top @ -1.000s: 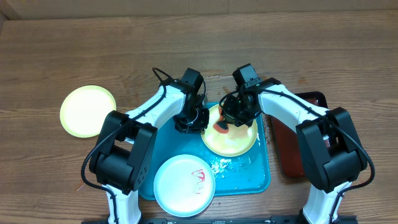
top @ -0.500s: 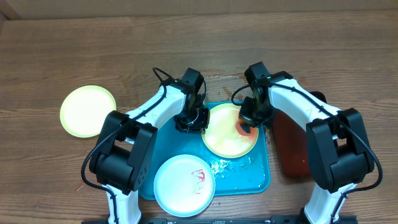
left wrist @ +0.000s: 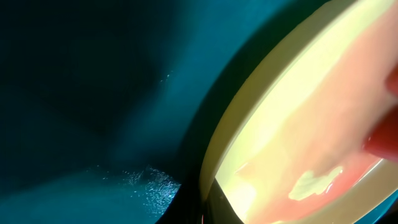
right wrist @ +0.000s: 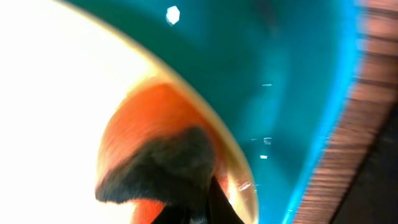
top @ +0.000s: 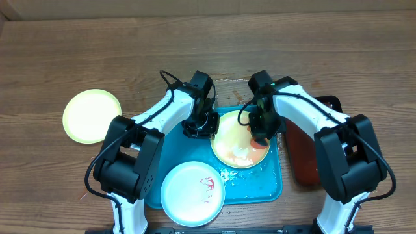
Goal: Clean dirty plates on tray and stack at the side
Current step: 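Keep scrubbing the yellow plate with the right gripper's sponge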
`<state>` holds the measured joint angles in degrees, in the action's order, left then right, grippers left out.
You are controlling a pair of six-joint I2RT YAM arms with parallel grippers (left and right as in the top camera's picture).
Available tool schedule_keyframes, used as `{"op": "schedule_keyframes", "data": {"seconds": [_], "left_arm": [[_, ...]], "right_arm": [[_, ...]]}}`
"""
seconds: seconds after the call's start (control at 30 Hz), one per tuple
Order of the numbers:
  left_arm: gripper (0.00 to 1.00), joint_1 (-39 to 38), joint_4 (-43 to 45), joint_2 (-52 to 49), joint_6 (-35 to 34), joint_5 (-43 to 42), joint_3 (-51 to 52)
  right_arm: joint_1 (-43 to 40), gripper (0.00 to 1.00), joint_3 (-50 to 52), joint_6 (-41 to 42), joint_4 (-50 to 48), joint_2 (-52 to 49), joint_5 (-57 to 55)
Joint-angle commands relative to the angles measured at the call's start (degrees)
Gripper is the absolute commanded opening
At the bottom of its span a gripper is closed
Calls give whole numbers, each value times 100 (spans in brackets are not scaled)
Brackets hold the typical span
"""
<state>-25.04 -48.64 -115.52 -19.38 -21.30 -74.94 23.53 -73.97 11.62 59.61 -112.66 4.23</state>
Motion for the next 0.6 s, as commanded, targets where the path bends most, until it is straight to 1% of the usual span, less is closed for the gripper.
{"op": "schedule_keyframes", "data": {"seconds": [0.0,0.13,0.23,0.4,0.57], "left_arm": [[4,26,-11,-146,26,256,83],[4,26,-15,-146,31,219,83],[4,26,-15,-146,28,219,83],[4,26,-39,-146,26,219,83],[4,26,-72,-146,24,219,83]], "right_arm": [[302,4,195,-903,-37,-179,675],[417,4,195,-1622,-133,-179,1648],[466,4,195,-1770,-297,-179,2212],[474,4,195,-1720,-660,-179,2957],[315,4,195,-938,-990,-179,2809]]}}
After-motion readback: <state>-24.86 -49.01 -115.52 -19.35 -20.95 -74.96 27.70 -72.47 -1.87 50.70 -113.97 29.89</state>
